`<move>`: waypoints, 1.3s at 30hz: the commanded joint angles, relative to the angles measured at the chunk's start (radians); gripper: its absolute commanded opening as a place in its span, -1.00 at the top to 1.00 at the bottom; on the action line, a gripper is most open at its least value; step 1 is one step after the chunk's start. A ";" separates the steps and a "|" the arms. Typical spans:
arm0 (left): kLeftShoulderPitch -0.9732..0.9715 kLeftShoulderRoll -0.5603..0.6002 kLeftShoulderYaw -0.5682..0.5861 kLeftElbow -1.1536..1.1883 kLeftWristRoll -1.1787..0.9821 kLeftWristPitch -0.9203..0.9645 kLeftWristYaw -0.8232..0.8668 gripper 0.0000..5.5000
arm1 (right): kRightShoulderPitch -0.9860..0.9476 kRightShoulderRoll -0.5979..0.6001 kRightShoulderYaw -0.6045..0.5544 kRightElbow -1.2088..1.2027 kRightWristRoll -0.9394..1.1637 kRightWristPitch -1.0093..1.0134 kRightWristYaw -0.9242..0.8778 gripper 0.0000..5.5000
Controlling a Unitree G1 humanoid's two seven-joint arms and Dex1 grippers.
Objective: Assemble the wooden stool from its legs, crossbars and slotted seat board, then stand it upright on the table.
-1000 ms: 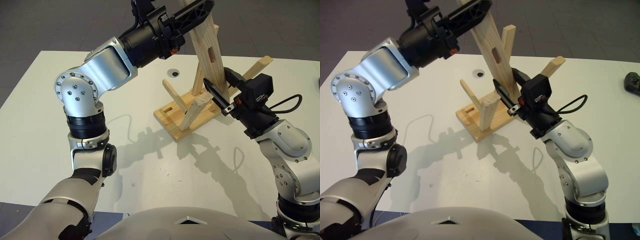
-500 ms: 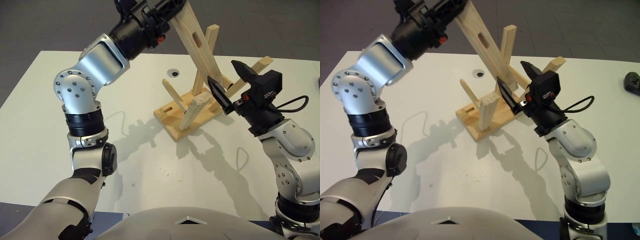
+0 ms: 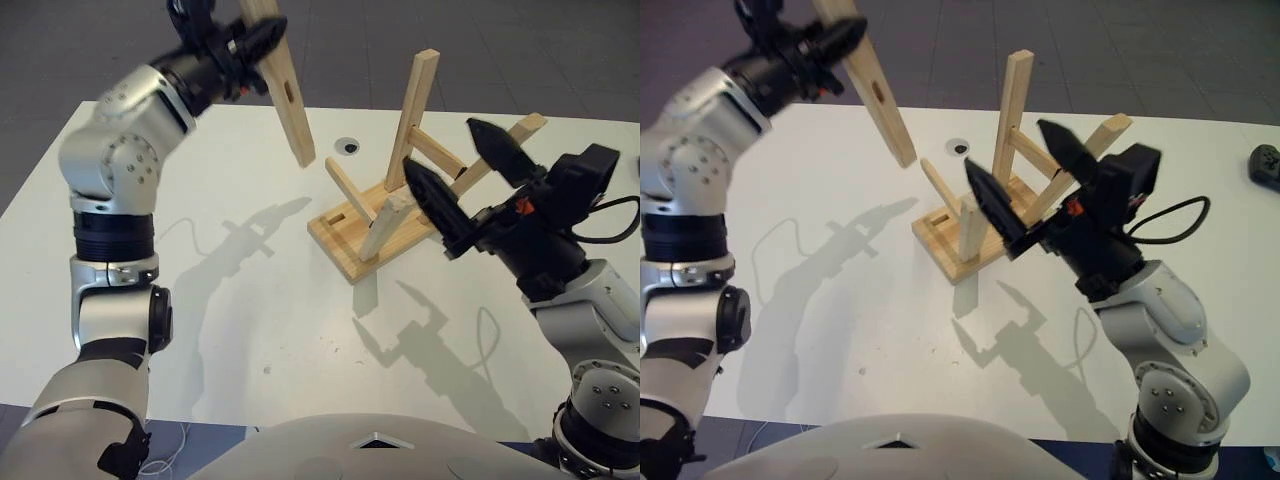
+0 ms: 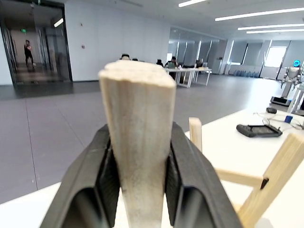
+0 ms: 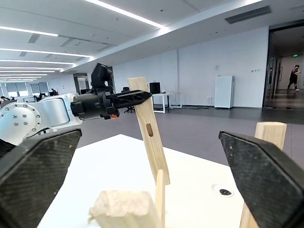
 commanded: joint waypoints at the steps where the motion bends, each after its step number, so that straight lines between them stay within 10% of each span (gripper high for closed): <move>1: 0.054 -0.046 -0.008 -0.058 0.011 0.027 -0.005 0.62 | 0.029 -0.041 0.046 -0.007 -0.027 0.036 -0.040 -0.96; 12: 0.078 -0.126 0.005 -0.154 -0.001 0.095 -0.002 0.62 | 0.088 -0.065 0.100 0.013 -0.032 0.055 -0.087 -0.42; 21: 0.125 -0.097 -0.020 -0.172 0.061 0.101 -0.049 0.62 | 0.091 -0.081 0.102 0.019 -0.052 0.045 -0.081 -0.94; 39: 0.198 -0.157 -0.017 -0.229 0.065 0.140 -0.003 0.62 | 0.104 -0.096 0.128 0.037 -0.150 0.031 -0.035 -0.96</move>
